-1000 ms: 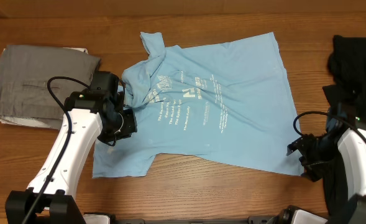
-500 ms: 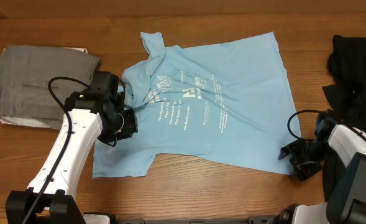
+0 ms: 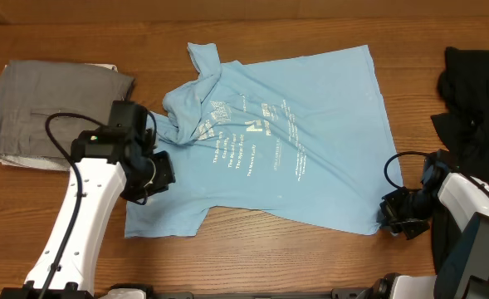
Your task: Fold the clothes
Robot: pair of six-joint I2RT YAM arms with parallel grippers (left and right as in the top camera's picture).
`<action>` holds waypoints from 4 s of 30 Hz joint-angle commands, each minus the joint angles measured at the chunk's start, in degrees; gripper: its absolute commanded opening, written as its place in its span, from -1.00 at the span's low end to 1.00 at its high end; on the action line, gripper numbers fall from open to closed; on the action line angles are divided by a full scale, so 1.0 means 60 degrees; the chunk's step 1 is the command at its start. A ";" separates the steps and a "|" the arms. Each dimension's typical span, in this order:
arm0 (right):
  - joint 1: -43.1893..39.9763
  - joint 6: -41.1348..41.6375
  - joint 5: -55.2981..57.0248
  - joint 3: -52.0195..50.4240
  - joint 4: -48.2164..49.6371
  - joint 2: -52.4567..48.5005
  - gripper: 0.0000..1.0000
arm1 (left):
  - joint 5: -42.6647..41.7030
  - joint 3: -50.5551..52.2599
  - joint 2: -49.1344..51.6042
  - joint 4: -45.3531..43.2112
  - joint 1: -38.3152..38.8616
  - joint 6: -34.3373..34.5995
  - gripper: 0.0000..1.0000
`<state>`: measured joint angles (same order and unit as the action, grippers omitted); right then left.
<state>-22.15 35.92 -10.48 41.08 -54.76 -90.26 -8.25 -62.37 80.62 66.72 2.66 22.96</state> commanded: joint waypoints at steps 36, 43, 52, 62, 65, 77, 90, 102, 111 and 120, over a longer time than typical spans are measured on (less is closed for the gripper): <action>0.0036 -0.0306 0.0229 -0.0597 0.1013 -0.0685 -0.57 | 0.1599 0.4692 0.0645 -0.4218 -0.1956 0.0586 0.61; 0.0036 -0.0306 0.0229 -0.0597 0.1013 -0.0685 -0.60 | 0.1071 0.4812 0.1279 -0.4554 -0.1956 0.0652 -0.26; 0.0036 -0.0692 0.0237 0.0401 -0.0087 -0.0576 -0.93 | -0.1344 0.3748 0.1268 -0.3315 -0.1956 0.0204 -0.92; 0.0036 -0.1249 0.0237 0.5530 -0.4036 0.0616 -0.92 | -0.2532 -0.2415 0.0922 0.1137 -0.1934 -0.1191 -0.92; 0.0036 -0.1249 0.0237 0.6998 -0.4765 0.1155 -0.92 | -0.2532 -0.4197 0.0637 0.2138 -0.1934 -0.1191 -0.92; 0.0036 -0.1322 0.0237 1.1766 -0.6943 0.2433 -0.93 | -0.2524 -1.0622 -0.0648 0.4109 -0.1938 -0.0849 -0.92; 0.0036 -0.1424 0.0055 1.4480 -0.7049 0.3424 -0.93 | -0.2047 -1.5588 -0.0812 0.4401 -0.1938 -0.0441 -0.91; 0.0036 -0.1381 0.0131 1.6444 -0.7045 0.4524 -0.93 | -0.0135 -1.8076 -0.1854 0.3836 -0.1938 0.0255 -0.92; 0.0047 -0.1275 0.1053 1.7569 -0.7045 0.4532 -0.93 | 0.0452 -1.8105 -0.2364 0.2976 -0.1938 0.0208 -0.92; 0.0047 -0.1279 0.1060 1.7518 -0.7045 0.4532 -0.93 | 0.0707 -1.7996 -0.2277 0.3479 -0.1938 0.0127 -0.92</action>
<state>-22.04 28.32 -5.30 146.08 -97.32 -62.74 -6.09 -170.60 65.82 86.37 -9.37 23.66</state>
